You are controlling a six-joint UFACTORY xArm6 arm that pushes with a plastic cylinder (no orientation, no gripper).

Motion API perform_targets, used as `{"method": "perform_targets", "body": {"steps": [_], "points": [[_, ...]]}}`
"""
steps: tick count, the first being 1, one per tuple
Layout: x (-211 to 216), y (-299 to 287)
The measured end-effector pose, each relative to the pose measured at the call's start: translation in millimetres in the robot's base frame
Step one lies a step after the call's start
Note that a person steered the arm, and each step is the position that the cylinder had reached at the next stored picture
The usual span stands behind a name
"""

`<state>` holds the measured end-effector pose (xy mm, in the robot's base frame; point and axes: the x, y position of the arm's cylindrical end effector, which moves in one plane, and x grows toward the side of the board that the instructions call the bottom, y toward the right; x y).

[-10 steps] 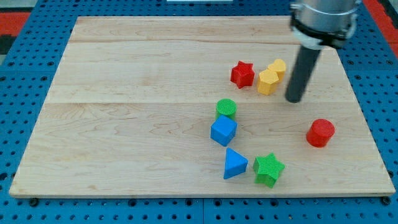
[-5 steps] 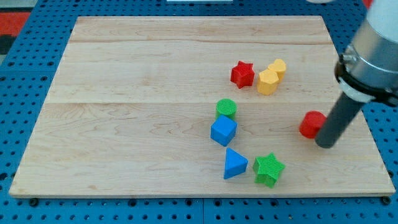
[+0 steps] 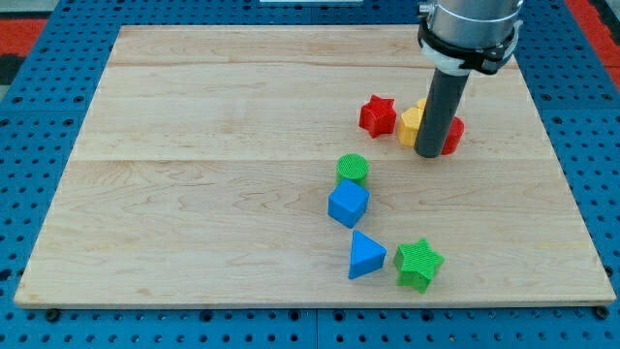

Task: Move the red circle into the yellow hexagon

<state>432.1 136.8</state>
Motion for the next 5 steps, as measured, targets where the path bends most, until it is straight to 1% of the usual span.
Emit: {"method": "perform_targets", "body": {"steps": [1,3,4,5], "points": [[18.2,0.0],[5.3,61.8],[0.8,68.8],[0.4,57.3]]}}
